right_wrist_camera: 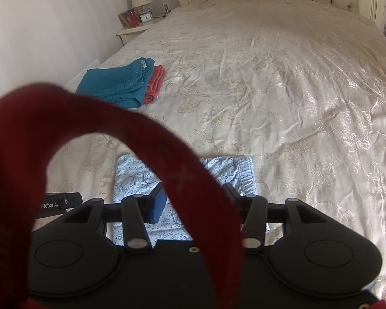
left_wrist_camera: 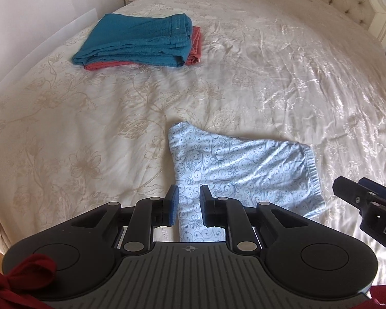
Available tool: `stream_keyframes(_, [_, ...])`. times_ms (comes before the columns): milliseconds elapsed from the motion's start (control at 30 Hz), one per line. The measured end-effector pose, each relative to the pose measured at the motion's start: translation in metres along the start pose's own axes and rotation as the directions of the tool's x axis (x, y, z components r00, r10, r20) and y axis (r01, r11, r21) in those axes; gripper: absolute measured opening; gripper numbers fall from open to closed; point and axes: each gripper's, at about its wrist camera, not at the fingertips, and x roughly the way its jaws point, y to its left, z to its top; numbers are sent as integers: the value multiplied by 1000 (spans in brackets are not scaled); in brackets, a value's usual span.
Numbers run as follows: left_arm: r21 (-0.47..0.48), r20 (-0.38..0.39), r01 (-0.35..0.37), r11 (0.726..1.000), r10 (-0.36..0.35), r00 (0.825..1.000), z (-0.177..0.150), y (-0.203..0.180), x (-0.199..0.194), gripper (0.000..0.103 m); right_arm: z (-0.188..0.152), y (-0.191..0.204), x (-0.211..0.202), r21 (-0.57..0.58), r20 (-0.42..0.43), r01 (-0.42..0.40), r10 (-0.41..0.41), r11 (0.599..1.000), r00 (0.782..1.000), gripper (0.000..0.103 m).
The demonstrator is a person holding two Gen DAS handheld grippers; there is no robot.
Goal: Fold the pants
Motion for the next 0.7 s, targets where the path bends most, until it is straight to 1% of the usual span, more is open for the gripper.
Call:
stream_keyframes(100, [1,5,-15,1000,15,1000,-4,-3,-10,17,-3,4,-9,-2,9,5,-5,1000,1000,55])
stream_keyframes(200, [-12,3,-20,1000,20,1000,-9,-5,-19,17,-5,7,-13,-5,-15,26,-26,1000,1000,55])
stream_keyframes(233, [-14,4,-23,1000,23,1000,-10,-6,-22,17,-6,8,-15,-10,-23,19,-19,1000,1000,55])
stream_keyframes(300, [-15,10,-28,1000,28,1000,-13,-8,-27,17,-9,7,-17,4,-37,-20,20,1000,999,55])
stream_keyframes(400, [-12,19,-37,999,37,999,-19,-12,-35,17,-13,4,-20,23,-60,-49,50,999,997,55])
stream_keyframes(700, [-33,15,-29,999,29,999,-40,-23,-51,17,-19,-2,-38,6,-52,-59,59,998,997,55])
